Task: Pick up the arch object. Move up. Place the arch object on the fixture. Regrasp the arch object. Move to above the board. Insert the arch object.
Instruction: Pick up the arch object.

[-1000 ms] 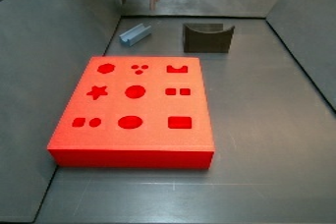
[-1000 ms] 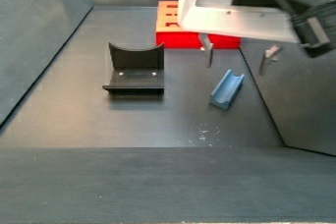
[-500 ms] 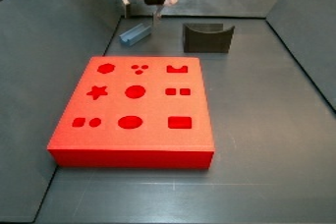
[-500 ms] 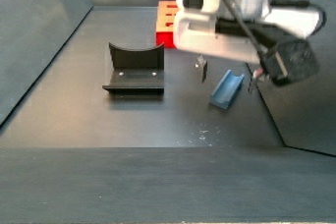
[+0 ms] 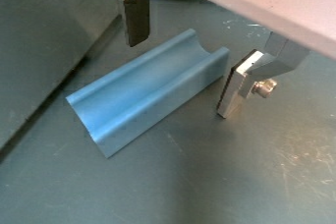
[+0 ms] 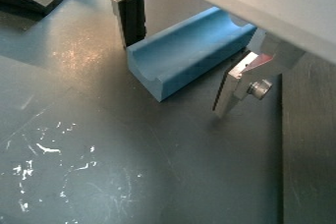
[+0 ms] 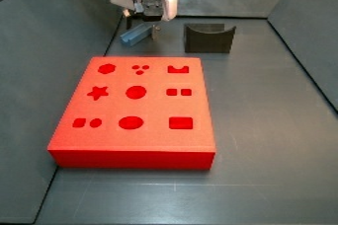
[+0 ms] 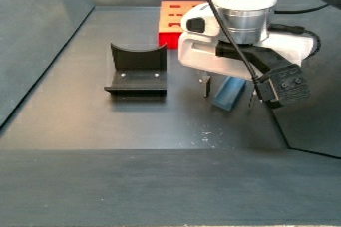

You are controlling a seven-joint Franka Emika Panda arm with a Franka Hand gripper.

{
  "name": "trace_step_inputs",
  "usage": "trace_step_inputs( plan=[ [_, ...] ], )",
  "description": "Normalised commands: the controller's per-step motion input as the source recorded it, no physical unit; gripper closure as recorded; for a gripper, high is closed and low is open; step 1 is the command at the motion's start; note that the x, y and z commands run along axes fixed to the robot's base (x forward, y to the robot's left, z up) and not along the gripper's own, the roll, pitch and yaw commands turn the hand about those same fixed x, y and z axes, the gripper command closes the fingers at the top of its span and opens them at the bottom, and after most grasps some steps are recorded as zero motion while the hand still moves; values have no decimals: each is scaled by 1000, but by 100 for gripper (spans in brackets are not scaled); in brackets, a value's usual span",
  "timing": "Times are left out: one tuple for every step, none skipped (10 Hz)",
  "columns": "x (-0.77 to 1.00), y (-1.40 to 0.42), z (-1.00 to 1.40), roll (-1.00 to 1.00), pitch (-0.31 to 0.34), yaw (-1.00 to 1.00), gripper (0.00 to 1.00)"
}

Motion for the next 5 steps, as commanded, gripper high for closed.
trace_step_inputs(
  plan=[
    [-109, 31, -177, -104, -139, 0, 0],
    [0, 0, 0, 0, 0, 0, 0],
    [0, 0, 0, 0, 0, 0, 100],
    [0, 0, 0, 0, 0, 0, 100],
    [0, 0, 0, 0, 0, 0, 100]
  ],
)
